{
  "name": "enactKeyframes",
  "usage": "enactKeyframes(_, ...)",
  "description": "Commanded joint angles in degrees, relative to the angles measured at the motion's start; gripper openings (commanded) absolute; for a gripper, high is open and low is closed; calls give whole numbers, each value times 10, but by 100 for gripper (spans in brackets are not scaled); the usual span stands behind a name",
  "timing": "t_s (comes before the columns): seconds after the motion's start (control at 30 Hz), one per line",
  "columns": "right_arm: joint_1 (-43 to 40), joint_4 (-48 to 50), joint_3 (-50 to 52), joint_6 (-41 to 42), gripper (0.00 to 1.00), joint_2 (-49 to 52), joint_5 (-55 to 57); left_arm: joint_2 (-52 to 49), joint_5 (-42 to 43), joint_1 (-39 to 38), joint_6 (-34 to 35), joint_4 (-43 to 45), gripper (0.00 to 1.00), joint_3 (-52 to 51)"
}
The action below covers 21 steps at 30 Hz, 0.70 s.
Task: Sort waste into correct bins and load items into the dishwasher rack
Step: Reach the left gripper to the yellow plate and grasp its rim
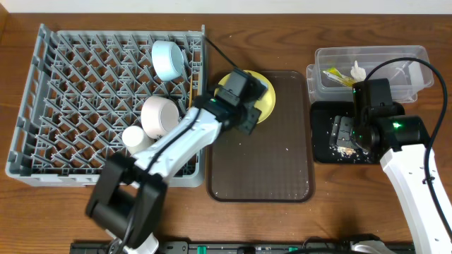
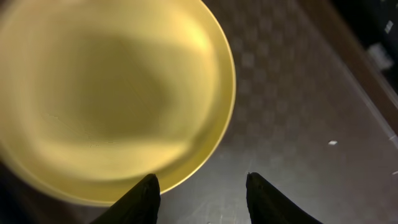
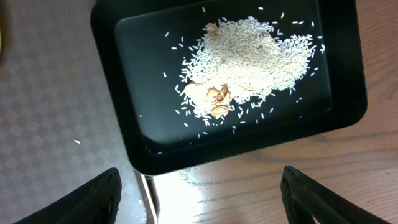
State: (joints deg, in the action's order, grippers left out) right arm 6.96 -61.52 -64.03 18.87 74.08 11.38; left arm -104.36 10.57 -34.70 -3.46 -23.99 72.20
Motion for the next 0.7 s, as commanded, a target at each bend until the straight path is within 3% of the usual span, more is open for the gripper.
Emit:
enactKeyframes(0.0,-7,0,-11,6,80,-3,4,-31,-7,-10,-35,9,49,8)
enactKeyframes(0.67,-7,-1,-11,6,80,-3,4,-113,-76,-17,-45,65,47,8)
